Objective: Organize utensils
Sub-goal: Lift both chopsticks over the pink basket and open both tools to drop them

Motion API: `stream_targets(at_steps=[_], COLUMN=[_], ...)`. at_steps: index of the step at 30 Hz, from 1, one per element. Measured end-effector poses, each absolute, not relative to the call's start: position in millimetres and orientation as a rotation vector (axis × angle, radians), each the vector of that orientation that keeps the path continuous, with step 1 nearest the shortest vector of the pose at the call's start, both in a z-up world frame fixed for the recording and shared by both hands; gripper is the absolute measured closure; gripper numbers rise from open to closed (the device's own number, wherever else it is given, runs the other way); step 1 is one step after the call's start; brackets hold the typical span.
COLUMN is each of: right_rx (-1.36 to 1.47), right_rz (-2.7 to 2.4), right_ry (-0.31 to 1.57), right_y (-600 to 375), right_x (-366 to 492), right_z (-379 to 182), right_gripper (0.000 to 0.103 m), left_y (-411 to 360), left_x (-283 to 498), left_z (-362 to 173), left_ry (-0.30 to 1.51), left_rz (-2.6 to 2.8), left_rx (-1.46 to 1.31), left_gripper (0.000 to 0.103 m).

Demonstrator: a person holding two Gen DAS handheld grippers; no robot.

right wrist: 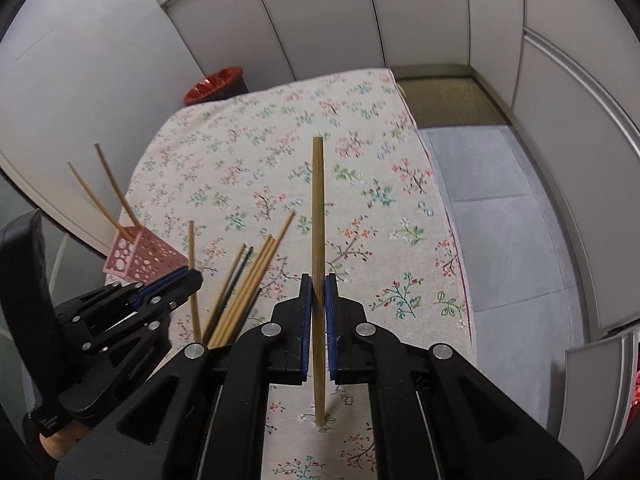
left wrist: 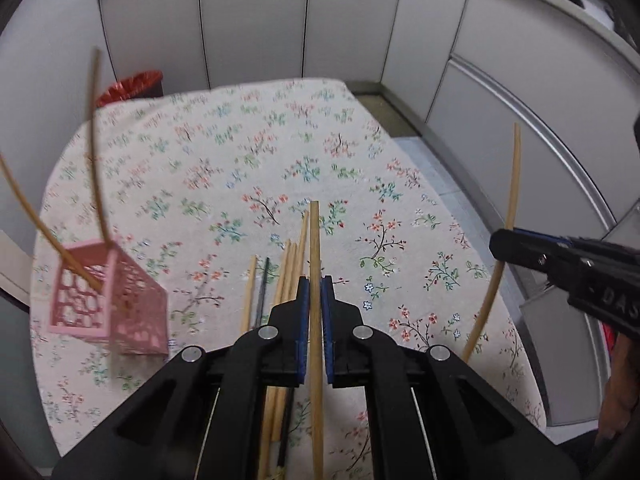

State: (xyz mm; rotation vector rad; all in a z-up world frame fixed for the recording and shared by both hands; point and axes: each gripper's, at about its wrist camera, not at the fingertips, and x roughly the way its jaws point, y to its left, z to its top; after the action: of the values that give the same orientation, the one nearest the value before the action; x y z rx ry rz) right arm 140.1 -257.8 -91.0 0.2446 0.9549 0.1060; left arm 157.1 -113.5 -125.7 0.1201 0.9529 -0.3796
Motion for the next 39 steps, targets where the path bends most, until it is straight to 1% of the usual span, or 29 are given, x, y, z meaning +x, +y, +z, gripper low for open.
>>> stream_targets(at_steps=[6, 15, 23, 28, 34, 39], right_rx=[0.212, 0.245, 0.267, 0.287, 0.327, 0.356], right_rz=[0.13, 0.178, 0.252, 0.293, 0.369, 0.399], right_ry=[0.865, 0.769, 0.682, 0.659, 0.617, 0.592], right_y=[-243, -222, -189, -168, -146, -131], right_x=[130, 124, 124, 128, 139, 150], right_z=[-65, -34, -16, -11, -4, -9], right_gripper=[0.097, 0.097, 0.097, 0.097, 0.097, 0.097], left_y=[-75, -21, 22, 41, 43, 40], left_x=[126, 101, 84, 83, 91, 109], left_z=[-82, -27, 23, 33, 27, 16], left_ry=[0.827, 0.663, 0.454, 0.367, 0.291, 0.292], left_rz=[-0.377, -0.341, -0.241, -0.176, -0.117, -0.1], left_rx=[0.088, 0.0, -0.056, -0.09, -0.041, -0.011], left_gripper=[0.097, 0.097, 0.097, 0.097, 0.097, 0.097])
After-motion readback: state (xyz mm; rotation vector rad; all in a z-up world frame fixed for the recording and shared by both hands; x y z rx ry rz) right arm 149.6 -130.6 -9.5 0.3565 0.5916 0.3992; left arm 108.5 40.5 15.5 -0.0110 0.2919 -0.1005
